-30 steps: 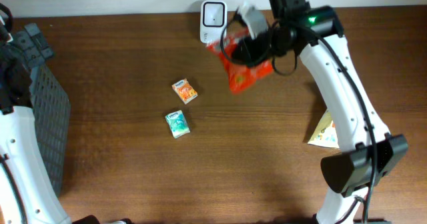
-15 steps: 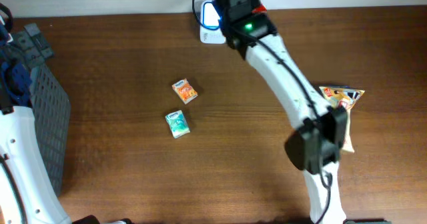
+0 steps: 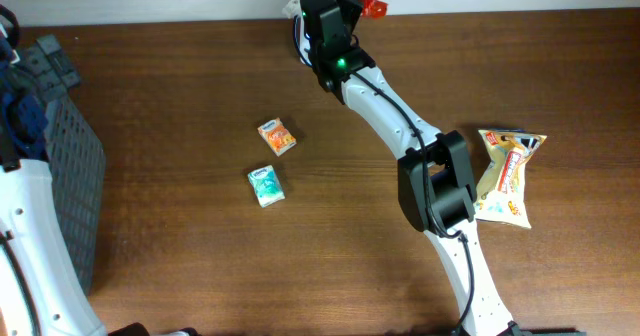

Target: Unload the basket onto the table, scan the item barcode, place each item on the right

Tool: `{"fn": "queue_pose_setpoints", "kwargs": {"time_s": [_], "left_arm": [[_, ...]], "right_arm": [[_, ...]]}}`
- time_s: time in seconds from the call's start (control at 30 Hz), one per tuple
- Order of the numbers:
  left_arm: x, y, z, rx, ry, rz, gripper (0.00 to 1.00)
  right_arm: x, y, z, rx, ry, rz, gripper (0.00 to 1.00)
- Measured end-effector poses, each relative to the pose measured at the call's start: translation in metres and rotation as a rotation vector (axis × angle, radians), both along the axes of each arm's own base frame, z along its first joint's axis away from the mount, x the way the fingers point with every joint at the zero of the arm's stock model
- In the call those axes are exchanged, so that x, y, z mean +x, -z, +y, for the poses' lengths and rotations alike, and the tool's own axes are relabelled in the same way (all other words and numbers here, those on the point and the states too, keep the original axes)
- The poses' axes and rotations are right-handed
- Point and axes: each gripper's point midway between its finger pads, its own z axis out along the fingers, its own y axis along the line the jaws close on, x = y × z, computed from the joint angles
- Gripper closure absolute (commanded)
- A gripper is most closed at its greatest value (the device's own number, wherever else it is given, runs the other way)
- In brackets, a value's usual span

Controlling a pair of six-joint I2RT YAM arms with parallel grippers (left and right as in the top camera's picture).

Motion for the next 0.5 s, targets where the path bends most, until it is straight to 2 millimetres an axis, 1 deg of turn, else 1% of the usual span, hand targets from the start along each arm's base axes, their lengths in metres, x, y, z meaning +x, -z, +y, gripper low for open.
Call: {"fn": "queue_pose_setpoints", "kwargs": {"time_s": [0.17,0.27,0.37,0.5], "left_arm": [[0.0,0.0,0.0,0.0,0.0,0.0,0.01],[0.0,0.0,0.0,0.0,0.0,0.0,0.01],[0.0,0.0,0.0,0.0,0.0,0.0,0.01],[0.0,0.0,0.0,0.0,0.0,0.0,0.01]], "right_arm": [[0.005,0.019,0.009,-0.103,-0.072,0.045,0.96],[0.007,0.03,0.014,-0.135,-0.108,0.061,0.96],[0.01,0.03,0.02,-0.138,-0.138,0.047,0.96],[0.012,0.022,0.024,-0.123,-0.155,0.011,0.96]]}}
